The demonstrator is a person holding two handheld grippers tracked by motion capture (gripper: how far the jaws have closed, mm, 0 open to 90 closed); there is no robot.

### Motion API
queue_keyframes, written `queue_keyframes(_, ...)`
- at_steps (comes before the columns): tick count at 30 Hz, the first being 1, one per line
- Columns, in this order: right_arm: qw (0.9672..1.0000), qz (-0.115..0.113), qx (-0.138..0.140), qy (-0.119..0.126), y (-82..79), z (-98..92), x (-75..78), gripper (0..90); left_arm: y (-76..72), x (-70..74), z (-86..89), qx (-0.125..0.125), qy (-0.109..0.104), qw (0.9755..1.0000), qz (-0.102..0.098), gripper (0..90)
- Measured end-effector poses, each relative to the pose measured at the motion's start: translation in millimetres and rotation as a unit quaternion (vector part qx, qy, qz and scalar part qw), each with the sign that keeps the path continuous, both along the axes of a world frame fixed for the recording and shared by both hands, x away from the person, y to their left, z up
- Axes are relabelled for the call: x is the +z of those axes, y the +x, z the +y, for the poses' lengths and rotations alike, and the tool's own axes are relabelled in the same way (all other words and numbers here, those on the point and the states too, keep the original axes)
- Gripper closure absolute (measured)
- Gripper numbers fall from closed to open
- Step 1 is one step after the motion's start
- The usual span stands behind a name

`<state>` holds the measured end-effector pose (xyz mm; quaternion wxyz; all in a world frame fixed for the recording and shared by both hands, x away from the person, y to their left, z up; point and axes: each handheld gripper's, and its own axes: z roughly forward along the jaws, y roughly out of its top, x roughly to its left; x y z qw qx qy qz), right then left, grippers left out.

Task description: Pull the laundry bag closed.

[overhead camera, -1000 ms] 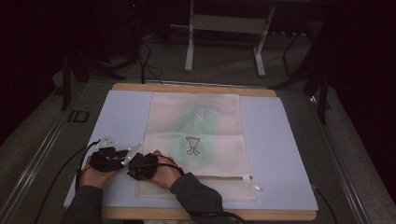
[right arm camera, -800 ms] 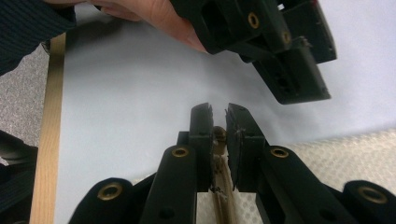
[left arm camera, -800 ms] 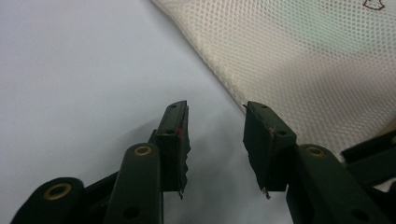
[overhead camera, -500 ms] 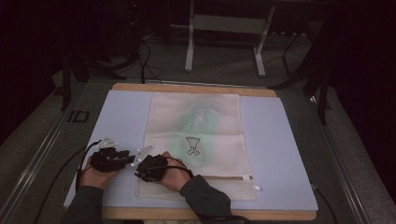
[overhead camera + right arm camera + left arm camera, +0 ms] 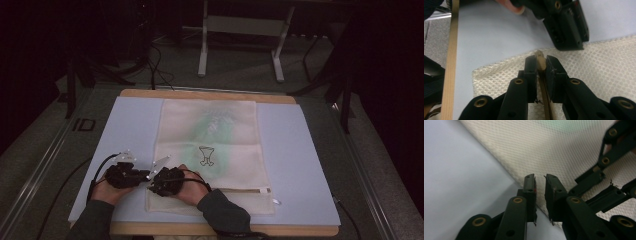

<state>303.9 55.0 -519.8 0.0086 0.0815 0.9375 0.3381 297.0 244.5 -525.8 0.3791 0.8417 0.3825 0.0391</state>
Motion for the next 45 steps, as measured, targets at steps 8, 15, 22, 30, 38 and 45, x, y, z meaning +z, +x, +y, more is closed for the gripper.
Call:
queue_keyframes(8,0.9996,0.028,0.000,-0.003,4.5,4.0,0.6,75.3,1.7,-3.1,-1.2,-0.003,0.014,0.9998,0.014,83.3)
queue_keyframes(15,0.9996,0.019,-0.001,-0.022,3.2,8.6,-0.5,81.2,0.9,-2.5,-1.4,-0.005,0.017,0.9997,0.018,83.7)
queue_keyframes(22,0.9991,-0.018,0.013,-0.036,-1.6,10.1,-0.3,81.6,-1.7,-0.5,-1.7,-0.007,0.021,0.9996,0.014,83.4)
queue_keyframes(30,0.9991,-0.024,0.014,-0.033,-2.8,8.8,-1.7,81.7,-3.5,0.8,-3.6,-0.011,0.021,0.9997,0.005,83.7)
queue_keyframes(38,0.9988,-0.026,0.021,-0.036,-2.1,9.2,-1.2,81.8,-2.5,0.4,-6.7,-0.008,0.041,0.9990,0.012,86.2)
queue_keyframes(45,0.9988,-0.029,0.022,-0.034,-2.4,8.8,-1.6,81.8,-3.7,1.3,-5.9,-0.008,0.040,0.9991,0.009,86.1)
